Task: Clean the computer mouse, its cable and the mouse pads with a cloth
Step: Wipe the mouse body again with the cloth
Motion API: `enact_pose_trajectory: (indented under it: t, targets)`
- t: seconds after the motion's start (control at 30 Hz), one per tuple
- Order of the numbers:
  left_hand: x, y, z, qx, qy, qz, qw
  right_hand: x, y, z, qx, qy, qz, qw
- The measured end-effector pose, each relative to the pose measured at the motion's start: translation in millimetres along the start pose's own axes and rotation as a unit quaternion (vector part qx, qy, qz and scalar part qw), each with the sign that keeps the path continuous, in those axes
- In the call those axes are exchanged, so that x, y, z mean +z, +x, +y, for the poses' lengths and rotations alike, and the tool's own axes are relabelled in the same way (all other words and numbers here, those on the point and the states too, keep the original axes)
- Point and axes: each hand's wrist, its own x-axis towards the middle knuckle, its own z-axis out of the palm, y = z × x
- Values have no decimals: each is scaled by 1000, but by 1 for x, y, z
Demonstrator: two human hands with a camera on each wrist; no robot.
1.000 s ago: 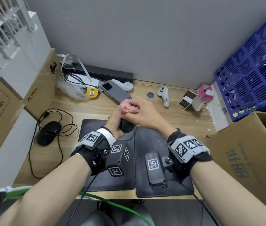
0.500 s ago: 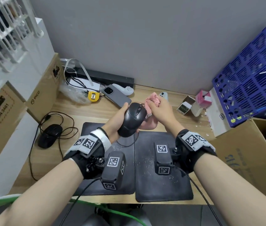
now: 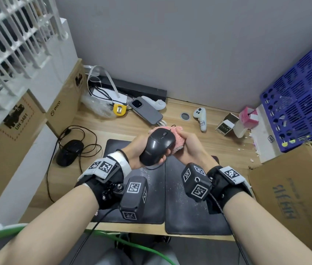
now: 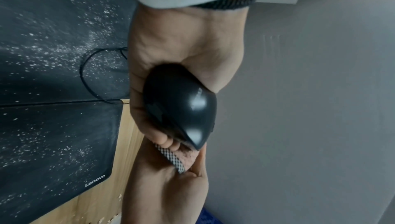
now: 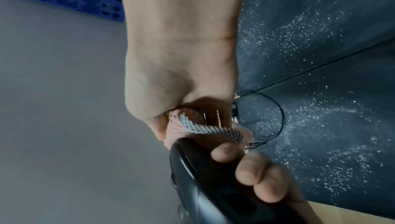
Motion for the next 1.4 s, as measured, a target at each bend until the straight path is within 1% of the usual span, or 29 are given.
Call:
enact_pose_trajectory:
  t: [0.07,0.2,0.27,0.33,0.4,0.47,0.53,0.67,0.7,0.73,0.77,0.8,0.83,0.87,0.9,0.93,0.97,1.03,1.13,1.17,1.2,1.27,1.4]
  targets:
    - [-10,-6,-2,-9,-23,-6,1000,6,2,5,14,2,-14,1000]
    - [-31,-13,-5,-1,-46,6,999,15,3,11,50,6,-66,997]
    - [-38,-15,-6,2,-52,17,999,18,4,15,52,25,-88,994]
    - [-43,-17,-7,5,-53,22,998,22,9,19,44,25,-85,995]
    - [-48,-21,-9,10,-59,25,998,26,12,24,25,-44,-91,995]
    - [-55,-25,-11,9,-58,25,998,25,16,28,18,-121,-120,985]
    - [-60,-29,-13,-4,-45,17,999,21,16,30,19,-146,-140,979]
    - [-63,-32,-14,-24,-42,3,999,23,17,28,16,-161,-166,973]
    - [-62,-31,-15,-19,-38,8,999,25,19,27,11,-176,-163,971]
    - [-61,-29,-16,-8,-30,23,999,27,22,26,7,-193,-144,970]
    - [-57,-28,-15,9,-19,47,999,28,26,26,-1,-211,-115,971]
    - [-57,-22,-15,33,-6,87,996,29,30,26,-13,-227,-81,971]
    - [-57,-15,-14,65,21,139,988,28,37,28,-27,-234,-39,971]
    - [-59,-8,-12,105,71,198,972,26,43,30,-39,-235,-1,971]
    - [-63,-1,-9,146,137,248,948,24,48,32,-44,-233,36,971]
    - [-66,3,-6,187,204,275,921,22,53,35,-45,-228,69,970]
    - [-67,4,-3,220,261,274,899,21,56,37,-44,-224,95,969]
    - [-64,3,-1,260,377,235,857,18,62,43,-42,-220,135,965]
    - [-60,13,-6,286,531,199,772,19,65,51,-35,-201,154,967]
    - [-62,19,-8,284,568,197,747,21,64,52,-31,-198,152,968]
    - [-64,24,-10,271,596,201,728,21,62,53,-30,-201,149,968]
    - [-70,26,-12,238,630,212,708,19,61,57,-31,-229,152,961]
    - [-75,19,-11,223,657,184,696,9,59,76,-31,-262,198,944]
